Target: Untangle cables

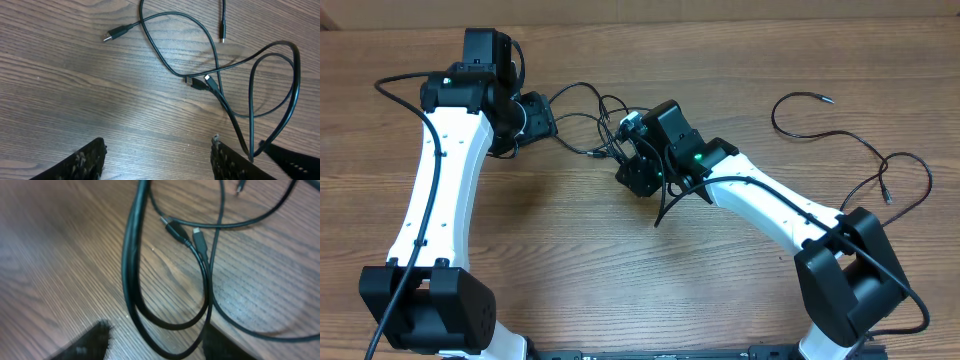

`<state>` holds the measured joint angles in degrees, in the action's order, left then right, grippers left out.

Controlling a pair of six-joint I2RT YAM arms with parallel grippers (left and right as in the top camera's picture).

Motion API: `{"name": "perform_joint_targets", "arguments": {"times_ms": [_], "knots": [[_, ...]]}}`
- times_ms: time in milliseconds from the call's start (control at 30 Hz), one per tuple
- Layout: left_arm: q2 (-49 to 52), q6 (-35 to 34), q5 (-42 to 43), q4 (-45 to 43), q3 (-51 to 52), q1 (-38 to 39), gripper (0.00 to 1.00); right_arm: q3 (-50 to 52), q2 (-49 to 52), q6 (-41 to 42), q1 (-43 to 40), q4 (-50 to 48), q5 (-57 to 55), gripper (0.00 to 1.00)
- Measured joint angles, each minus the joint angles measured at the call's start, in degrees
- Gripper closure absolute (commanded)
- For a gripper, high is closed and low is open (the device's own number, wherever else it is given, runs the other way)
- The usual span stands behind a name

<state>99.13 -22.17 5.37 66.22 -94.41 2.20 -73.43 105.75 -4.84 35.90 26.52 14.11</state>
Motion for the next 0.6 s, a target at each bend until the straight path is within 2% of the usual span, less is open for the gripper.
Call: {"name": "perform_joint_targets", "arguments": {"times_ms": [67,167,300,467,600], "knots": [[-0.02,0.00,0.00,0.00,0.00,0.00,0.33,0.07,0.17,0.09,-0.02,0.09,-0.15,0.64],[-0.02,0.00,0.00,0.00,0.00,0.00,0.33,0.07,0.22,-0.09,-0.02,0.17,-0.31,0.85],[0.00,0.00,0.00,0.00,0.00,0.00,0.33,0.11,0.24,1.05,-0.02,0.50,-0.55,0.96],[0.00,-0.02,0.00,0.00,0.00,0.00,0.33,0.11,0.24,3.52,-0.02,1.01,-0.61,0.96],[-0.02,0.00,0.00,0.00,0.00,0.00,0.33,-1.16,0.15,5.07,-0.04,7.28,-0.61,0.96]]}}
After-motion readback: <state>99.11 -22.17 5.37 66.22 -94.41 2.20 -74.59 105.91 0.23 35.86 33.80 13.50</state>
